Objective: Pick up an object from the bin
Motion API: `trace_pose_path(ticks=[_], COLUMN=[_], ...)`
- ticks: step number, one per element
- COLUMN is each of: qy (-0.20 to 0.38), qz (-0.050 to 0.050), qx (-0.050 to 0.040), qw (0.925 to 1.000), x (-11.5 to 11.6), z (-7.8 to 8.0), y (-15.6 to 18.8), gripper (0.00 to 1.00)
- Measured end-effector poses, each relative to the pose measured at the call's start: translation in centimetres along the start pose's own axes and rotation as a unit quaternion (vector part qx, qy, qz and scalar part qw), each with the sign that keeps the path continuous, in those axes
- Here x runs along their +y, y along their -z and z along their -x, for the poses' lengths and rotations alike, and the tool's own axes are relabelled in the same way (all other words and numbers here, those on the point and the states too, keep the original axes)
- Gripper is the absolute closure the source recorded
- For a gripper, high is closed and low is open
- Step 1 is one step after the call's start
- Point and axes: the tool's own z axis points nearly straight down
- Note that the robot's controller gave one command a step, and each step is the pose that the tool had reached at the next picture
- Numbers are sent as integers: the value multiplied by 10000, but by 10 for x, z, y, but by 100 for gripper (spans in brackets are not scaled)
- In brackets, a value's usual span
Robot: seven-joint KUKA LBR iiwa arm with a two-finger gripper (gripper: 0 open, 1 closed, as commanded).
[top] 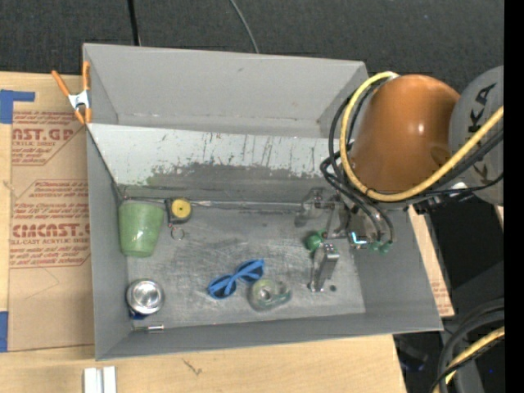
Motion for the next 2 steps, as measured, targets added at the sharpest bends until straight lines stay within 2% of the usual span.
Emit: trace_pose_path(ticks=[1,2], qy=[-245,-236], qz=[1,6], qx=[-24,108], qw=[9997,9997], x=[40,42], z=[32,29], y=[-168,-162], gripper=[0,100])
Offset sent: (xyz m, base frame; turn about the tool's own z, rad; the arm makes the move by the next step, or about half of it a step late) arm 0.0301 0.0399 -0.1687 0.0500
